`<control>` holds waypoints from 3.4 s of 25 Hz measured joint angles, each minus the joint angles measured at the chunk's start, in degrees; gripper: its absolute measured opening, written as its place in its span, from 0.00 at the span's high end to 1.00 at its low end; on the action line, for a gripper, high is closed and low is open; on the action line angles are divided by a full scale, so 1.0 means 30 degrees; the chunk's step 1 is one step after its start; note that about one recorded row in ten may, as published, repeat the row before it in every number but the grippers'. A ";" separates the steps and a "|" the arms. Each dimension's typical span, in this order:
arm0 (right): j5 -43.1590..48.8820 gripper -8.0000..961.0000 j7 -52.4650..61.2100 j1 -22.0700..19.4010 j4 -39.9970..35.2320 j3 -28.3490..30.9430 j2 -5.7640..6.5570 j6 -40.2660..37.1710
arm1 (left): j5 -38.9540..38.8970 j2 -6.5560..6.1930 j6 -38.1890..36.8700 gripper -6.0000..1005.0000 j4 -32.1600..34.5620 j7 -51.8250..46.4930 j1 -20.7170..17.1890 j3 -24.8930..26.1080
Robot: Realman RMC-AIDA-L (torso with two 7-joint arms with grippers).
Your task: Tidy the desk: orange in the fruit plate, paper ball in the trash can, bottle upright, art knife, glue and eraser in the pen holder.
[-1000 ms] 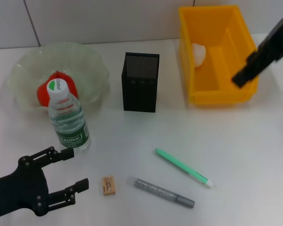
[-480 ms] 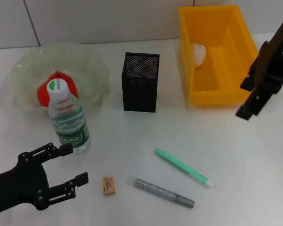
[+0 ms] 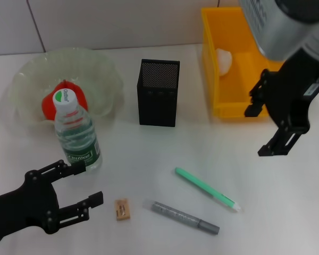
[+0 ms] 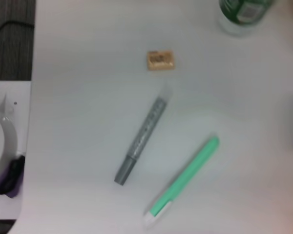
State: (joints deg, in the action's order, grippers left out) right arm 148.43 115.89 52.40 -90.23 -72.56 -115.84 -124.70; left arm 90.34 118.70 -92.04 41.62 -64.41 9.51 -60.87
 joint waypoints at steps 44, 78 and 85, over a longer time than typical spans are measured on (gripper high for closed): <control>0.1006 0.21 0.5404 -0.1378 0.2851 0.5566 -0.0641 0.1040 | -0.0342 0.0004 0.0470 0.22 -0.2973 0.3485 0.0784 0.0160; 0.0635 0.21 1.4991 -0.2664 0.5149 -0.6298 -0.1286 0.8266 | -0.0178 -0.0046 0.2781 0.22 -0.3533 0.4354 0.1226 -0.0307; 0.0639 0.21 1.5153 -0.3178 0.5734 -0.6543 -0.1290 0.9258 | -0.0229 -0.0046 0.2839 0.22 -0.3534 0.4361 0.1227 -0.0285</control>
State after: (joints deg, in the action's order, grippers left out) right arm 150.35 161.35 42.87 -73.03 -92.19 -119.71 -96.93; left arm 89.65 118.57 -83.52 31.02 -51.33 13.19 -61.72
